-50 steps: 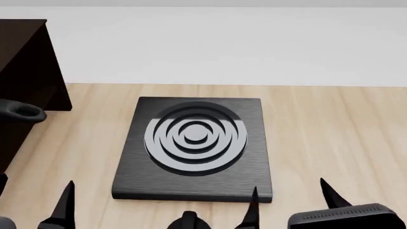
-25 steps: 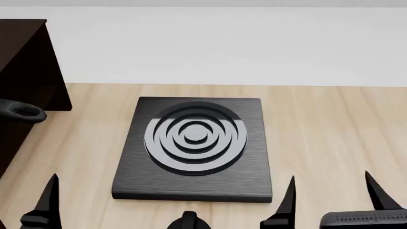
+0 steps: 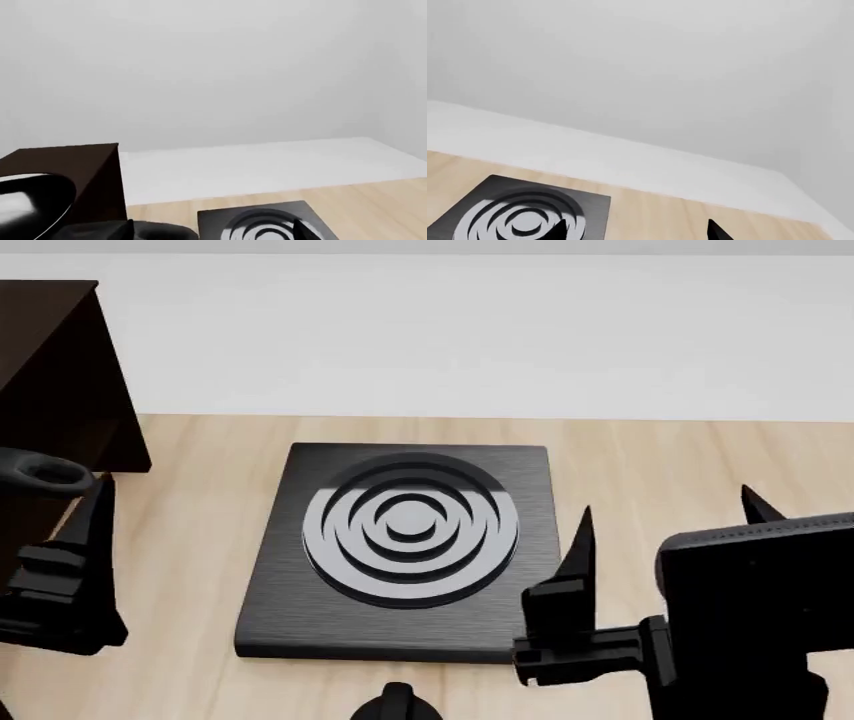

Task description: Put the frying pan on the cabinet shelf.

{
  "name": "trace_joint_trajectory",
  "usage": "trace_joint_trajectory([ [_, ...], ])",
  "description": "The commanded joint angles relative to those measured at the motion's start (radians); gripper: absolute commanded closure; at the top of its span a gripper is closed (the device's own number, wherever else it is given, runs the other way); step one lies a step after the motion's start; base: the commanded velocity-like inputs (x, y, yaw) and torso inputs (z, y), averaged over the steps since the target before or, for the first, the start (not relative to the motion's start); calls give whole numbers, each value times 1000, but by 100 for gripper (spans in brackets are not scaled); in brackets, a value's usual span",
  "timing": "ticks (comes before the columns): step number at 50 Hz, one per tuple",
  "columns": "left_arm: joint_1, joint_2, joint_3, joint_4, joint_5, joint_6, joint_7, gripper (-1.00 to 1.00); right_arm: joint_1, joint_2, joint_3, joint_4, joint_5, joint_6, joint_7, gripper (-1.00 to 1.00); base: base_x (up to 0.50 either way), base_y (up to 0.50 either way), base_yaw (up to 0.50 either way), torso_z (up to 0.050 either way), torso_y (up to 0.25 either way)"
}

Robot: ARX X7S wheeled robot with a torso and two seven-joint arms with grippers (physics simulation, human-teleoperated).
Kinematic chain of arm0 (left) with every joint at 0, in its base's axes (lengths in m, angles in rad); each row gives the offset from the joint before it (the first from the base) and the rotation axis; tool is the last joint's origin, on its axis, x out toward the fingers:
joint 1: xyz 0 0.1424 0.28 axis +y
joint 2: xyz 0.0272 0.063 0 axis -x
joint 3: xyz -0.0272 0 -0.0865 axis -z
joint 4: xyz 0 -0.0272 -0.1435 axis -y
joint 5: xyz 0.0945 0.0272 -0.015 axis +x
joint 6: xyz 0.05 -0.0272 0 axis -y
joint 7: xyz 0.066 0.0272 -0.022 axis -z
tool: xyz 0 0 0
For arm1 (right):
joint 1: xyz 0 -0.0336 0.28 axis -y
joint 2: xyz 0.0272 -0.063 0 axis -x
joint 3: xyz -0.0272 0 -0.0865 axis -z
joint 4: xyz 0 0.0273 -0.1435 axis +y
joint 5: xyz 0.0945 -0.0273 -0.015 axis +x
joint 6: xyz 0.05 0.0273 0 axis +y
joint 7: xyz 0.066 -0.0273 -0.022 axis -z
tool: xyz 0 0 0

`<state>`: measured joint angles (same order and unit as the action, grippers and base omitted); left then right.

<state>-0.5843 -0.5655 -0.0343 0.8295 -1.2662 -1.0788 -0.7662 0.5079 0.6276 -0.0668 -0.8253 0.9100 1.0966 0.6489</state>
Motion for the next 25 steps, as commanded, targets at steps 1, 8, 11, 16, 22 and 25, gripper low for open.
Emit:
trace_joint_trajectory([
  [1, -170, -29, 0, -7, -206, -97, -132, -100, 158, -30, 7, -5, 124, 130, 61, -100, 0, 0, 0, 0, 0],
  [8, -271, -49, 13, -24, -300, -108, -217, -100, 276, -49, 31, -12, 229, 218, 133, -100, 0, 0, 0, 0, 0],
  [11, -299, -63, 6, -27, -340, -101, -251, -100, 312, -52, 47, -20, 287, 251, 167, -100, 0, 0, 0, 0, 0],
  [16, -371, -89, 25, -43, -416, -100, -313, -100, 378, -51, 80, -21, 404, 300, 241, -100, 0, 0, 0, 0, 0],
  [22, -486, -80, 96, -86, -484, -112, -383, -100, 438, -46, 86, -2, 454, 312, 283, -100, 0, 0, 0, 0, 0],
  [25, -539, -72, 132, -101, -532, -109, -420, -100, 483, -47, 65, 20, 453, 318, 280, -100, 0, 0, 0, 0, 0],
])
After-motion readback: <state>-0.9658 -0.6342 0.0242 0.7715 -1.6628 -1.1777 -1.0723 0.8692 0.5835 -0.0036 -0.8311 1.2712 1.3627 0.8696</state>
